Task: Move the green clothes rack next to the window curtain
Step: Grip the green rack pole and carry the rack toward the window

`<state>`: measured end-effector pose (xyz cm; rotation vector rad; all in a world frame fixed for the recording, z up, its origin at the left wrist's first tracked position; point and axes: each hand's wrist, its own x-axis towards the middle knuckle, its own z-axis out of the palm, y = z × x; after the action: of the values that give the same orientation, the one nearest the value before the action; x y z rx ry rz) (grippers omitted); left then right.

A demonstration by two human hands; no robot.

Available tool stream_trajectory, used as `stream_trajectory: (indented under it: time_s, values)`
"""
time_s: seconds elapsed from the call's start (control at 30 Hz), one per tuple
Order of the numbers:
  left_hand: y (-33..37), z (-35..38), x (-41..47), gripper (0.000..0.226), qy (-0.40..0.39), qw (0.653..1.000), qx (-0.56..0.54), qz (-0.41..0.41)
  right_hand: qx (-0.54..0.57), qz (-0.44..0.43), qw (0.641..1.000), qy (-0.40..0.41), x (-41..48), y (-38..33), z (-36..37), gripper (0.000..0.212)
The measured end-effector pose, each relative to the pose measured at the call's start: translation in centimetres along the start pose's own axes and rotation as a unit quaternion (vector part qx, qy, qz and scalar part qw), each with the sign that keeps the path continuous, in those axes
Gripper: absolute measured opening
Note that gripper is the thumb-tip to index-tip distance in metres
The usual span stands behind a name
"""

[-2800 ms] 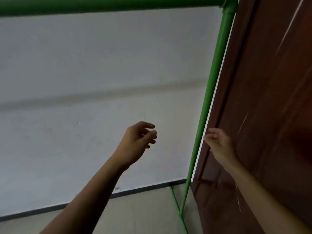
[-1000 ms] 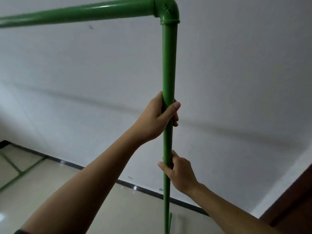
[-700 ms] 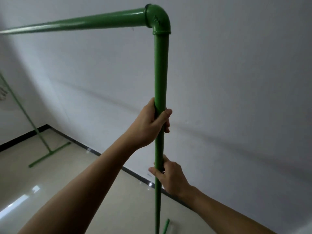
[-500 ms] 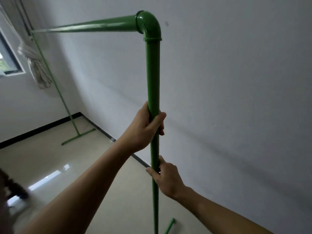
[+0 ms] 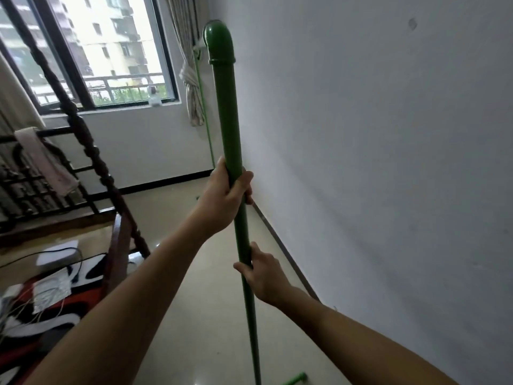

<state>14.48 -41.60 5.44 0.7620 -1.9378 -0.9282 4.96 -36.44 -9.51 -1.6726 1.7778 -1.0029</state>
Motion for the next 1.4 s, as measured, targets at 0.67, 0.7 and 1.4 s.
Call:
stream_trajectory:
  time_s: [0.67,0.7,1.4]
  values:
    - [-12.5,-11.2,14.1,0.030,0.094,0.988,0.099,-0.066,-0.012,-0.046,0.999,0.003,22.1,-1.1,8.4,0.033]
    - [-13.2,-12.0,15.0,0.030,0.094,0.988,0.101,-0.069,-0.013,-0.044,0.999,0.007,23.5,-1.3,9.0,0.033]
    - [-23.3,-20.2,28.2,0.026,0.000,0.996,0.075,-0.048,-0.028,-0.043,0.998,-0.043,41.9,0.4,14.8,0.049]
